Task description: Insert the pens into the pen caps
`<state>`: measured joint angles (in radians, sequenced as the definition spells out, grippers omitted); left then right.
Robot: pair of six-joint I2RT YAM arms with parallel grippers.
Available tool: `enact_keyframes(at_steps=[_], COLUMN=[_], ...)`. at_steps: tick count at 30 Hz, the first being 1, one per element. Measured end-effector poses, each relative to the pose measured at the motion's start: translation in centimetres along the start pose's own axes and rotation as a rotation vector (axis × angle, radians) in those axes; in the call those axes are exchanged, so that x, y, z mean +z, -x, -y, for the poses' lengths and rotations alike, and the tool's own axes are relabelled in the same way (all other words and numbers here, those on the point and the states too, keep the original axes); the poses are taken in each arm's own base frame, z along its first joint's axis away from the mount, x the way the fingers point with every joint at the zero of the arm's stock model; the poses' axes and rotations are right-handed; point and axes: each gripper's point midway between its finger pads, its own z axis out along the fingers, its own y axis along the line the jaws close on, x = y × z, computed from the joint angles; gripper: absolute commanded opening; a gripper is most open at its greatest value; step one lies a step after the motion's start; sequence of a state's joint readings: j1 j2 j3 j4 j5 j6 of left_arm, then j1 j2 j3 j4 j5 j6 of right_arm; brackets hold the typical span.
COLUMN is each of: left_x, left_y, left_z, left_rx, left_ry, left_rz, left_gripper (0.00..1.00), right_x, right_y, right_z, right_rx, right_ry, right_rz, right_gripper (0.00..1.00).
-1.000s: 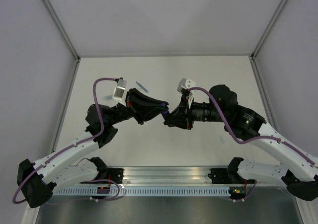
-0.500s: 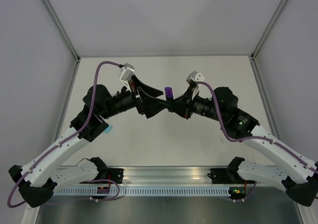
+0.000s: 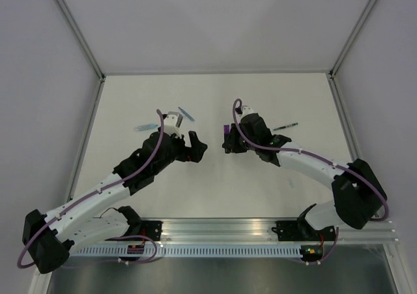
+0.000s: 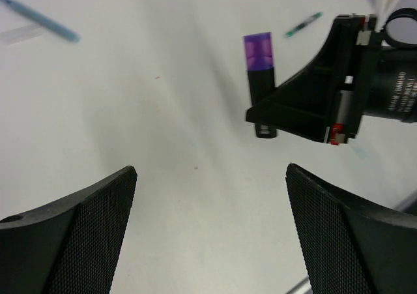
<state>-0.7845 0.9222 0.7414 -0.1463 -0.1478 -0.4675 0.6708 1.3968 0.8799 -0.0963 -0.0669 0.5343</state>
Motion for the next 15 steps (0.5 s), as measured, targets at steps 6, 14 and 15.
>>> enact_keyframes(at_steps=[6, 14, 15], left_x=[0.6, -0.3, -0.4], left_y=[-0.8, 1.0, 1.0], left_z=[-3.8, -4.6, -4.7], left_rx=[0.05, 0.071, 0.074], left_ry=[0.171, 0.207, 0.213], left_rz=[0.024, 0.113, 0.117], left_gripper=[1.0, 1.0, 1.0], right_x=[4.1, 5.2, 5.2], right_y=[-4.4, -5.8, -5.8], right_z=[2.9, 3.7, 3.8], right_rx=[0.11, 0.178, 0.181], right_ry=[-0.103, -0.141, -0.148], right_rz=[-0.14, -0.175, -0.173], right_gripper=[0.06, 0.21, 0.22])
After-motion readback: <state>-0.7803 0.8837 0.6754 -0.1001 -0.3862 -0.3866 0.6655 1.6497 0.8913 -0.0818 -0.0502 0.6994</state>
